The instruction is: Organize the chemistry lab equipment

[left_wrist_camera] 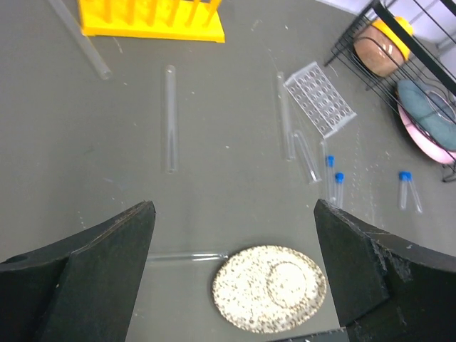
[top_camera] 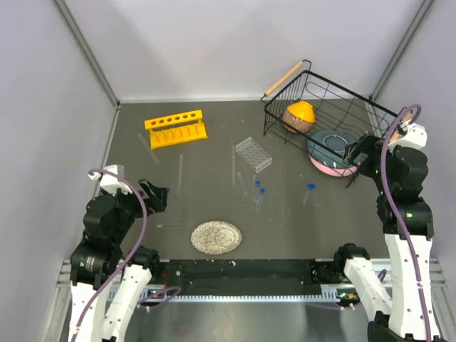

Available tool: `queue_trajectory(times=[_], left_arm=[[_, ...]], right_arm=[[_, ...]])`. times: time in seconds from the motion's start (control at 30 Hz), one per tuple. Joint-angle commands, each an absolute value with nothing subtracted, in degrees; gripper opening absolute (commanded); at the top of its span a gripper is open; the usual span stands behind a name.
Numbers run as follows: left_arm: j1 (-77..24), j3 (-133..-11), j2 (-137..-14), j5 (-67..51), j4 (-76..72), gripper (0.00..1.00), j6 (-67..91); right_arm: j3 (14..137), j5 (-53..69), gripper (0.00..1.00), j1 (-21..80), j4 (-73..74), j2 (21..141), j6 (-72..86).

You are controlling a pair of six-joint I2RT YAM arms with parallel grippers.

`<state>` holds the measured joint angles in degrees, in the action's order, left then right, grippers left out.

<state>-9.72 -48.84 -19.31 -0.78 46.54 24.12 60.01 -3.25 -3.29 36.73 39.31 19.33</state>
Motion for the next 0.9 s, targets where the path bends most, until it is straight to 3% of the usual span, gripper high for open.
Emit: queue_trajectory(times=[0.0,0.13,0.27,0.3,0.67,0.87], left_arm=[[-9.9,-52.3,-22.1,-6.4,47.5,0.99,23.1],[-9.9,-51.6,-23.9,-6.9,46.0,0.99,22.2],[-9.9,-50.8,-26.0,-7.5,45.0,0.99,21.4],[-9.9,-50.5,-26.9,-7.3,44.7,0.99,21.3],[-9.9,-50.5,-41.9,-4.7,38.2,0.99,16.8],[-9.9,-57.7,-68.1,-6.9,34.6,0.99,12.9]], right_arm=[[61.6,-2.6,0.99,-3.8,36.5,39.6,14.6],[60.4,10.4,0.99,-3.7,35.8,38.8,4.7],[59.7,40.5,0.99,-3.7,40.5,39.3,-15.6],[59.9,42.8,0.99,-3.8,42.8,39.7,-16.5],[56.3,55.1,0.99,-3.7,42.5,44.2,-20.6],[56.6,54.2,0.99,-2.4,42.5,48.0,-22.0]])
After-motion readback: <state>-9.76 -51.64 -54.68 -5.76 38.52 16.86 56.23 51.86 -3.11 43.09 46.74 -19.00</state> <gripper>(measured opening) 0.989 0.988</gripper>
